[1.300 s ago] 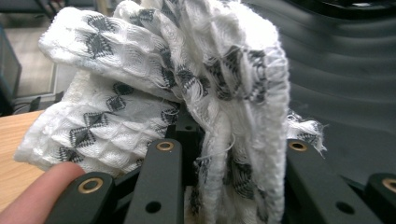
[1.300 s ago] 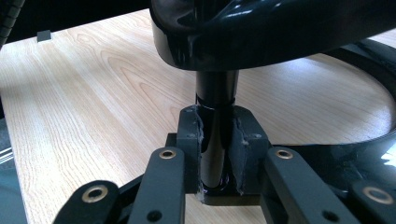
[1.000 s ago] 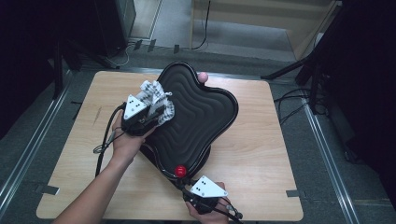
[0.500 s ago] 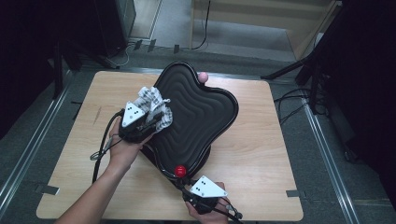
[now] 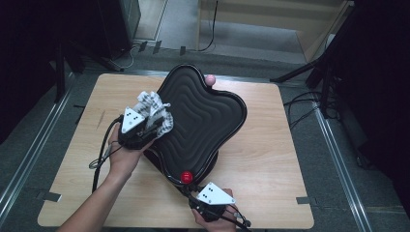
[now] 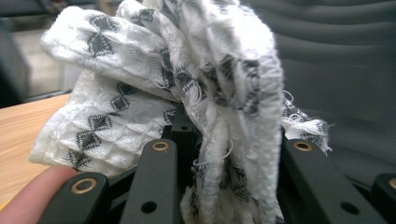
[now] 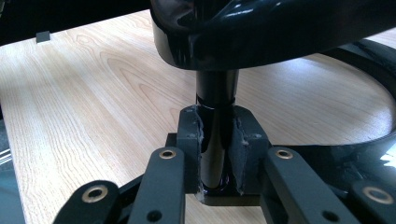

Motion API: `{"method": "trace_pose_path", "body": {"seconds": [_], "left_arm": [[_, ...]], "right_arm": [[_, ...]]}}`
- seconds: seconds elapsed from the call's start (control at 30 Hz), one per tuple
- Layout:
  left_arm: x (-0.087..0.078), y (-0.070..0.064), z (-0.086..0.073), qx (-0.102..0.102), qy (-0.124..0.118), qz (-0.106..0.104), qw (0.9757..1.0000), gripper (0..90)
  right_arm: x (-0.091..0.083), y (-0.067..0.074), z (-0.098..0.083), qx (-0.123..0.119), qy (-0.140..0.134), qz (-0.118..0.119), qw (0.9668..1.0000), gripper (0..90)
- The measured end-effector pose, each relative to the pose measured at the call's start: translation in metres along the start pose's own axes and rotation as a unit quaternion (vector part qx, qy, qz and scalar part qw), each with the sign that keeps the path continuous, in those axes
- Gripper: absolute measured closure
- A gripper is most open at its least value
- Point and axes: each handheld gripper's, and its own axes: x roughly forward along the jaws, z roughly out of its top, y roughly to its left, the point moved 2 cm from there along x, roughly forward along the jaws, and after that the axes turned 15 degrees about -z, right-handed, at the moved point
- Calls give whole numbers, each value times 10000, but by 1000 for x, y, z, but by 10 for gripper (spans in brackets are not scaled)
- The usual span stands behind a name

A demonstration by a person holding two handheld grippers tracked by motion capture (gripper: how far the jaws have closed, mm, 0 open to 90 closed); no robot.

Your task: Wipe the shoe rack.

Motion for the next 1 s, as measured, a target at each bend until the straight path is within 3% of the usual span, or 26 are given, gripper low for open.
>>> {"method": "trace_pose_path", "body": {"seconds": [0.1,0.27,0.37,0.57,0.6,0.7,0.83,1.0], "left_arm": [[-3,5,-3,-107,-39,92,9999,680],[-6,-5,-8,-21,-19,-206,9998,686],[-7,-5,-10,0,-60,-213,9998,681],[-11,12,-12,-89,-91,248,9996,668],[-12,13,-13,4,-68,400,9992,664],[-15,14,-16,177,-29,589,9981,663],[-18,18,-21,50,-103,588,9982,664],[-21,13,-25,62,-79,556,9984,670]], "right_arm": [[0,0,0,2,-3,-2,10000,758],[0,0,0,1,-9,5,10000,758],[0,0,0,8,-1,1,10000,758],[0,1,0,10,1,-13,10000,758],[0,1,0,10,1,-11,10000,758],[0,0,0,10,-4,1,10000,758],[0,0,0,8,-4,1,10000,758],[1,0,0,-6,-15,2,10000,758]]}}
